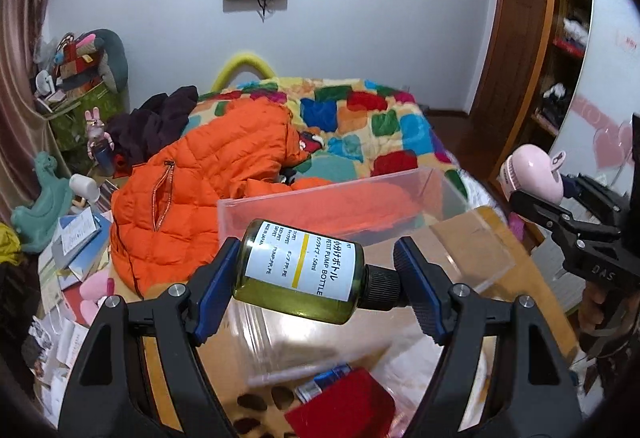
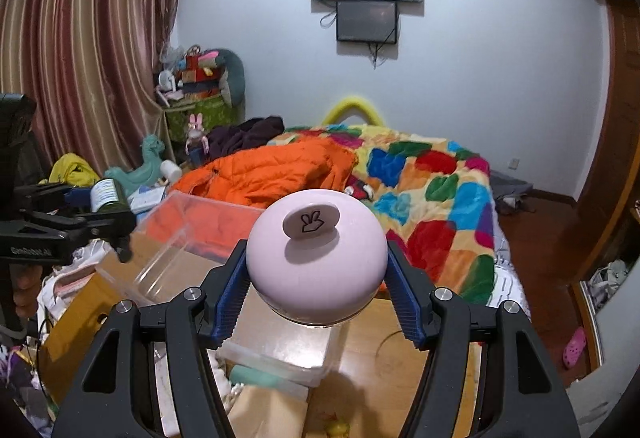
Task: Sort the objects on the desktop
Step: 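Carry both items over the clear box and release them inside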
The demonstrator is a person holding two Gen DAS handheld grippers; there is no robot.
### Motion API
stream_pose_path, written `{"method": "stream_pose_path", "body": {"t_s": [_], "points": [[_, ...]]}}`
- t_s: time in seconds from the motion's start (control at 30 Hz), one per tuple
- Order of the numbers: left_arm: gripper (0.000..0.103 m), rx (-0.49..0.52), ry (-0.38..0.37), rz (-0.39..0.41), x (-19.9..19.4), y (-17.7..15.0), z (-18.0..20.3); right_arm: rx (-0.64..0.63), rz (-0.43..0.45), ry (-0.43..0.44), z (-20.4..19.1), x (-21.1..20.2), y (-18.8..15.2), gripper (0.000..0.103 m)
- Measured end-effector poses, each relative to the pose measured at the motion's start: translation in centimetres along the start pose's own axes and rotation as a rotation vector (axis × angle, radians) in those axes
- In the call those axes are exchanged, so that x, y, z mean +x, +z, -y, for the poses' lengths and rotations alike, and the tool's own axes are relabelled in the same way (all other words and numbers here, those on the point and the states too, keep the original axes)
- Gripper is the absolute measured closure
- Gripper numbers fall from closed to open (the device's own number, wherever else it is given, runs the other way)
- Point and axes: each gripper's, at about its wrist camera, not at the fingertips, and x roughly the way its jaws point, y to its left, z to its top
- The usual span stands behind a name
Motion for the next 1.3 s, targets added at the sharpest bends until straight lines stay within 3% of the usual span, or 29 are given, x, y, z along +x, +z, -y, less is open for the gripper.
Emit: {"method": "stream_pose_path", "body": {"t_s": [0.47, 0.67, 0.87, 1.3], "points": [[0.027, 0.066, -0.003, -0.178, 6.5, -0.8, 1.2, -0.090, -0.198, 0.067, -0.9, 6.1, -0.8, 0.043], [0.027, 0.100, 0.000, -0.206, 7.9, -1.5, 1.6, -0.121, -0.294, 0.148, -1.3, 8.5, -0.8, 0.043], [0.026, 0.133, -0.006, -0.200, 8.1, -1.9, 2.1, -0.230, -0.344, 0.108, -2.8, 9.8, -1.5, 0.043], [0.024, 0.139, -0.014, -0.204, 8.1, -2.0, 1.8, -0.175, -0.413, 0.135, -2.6, 10.5, -1.7, 0.043]]}}
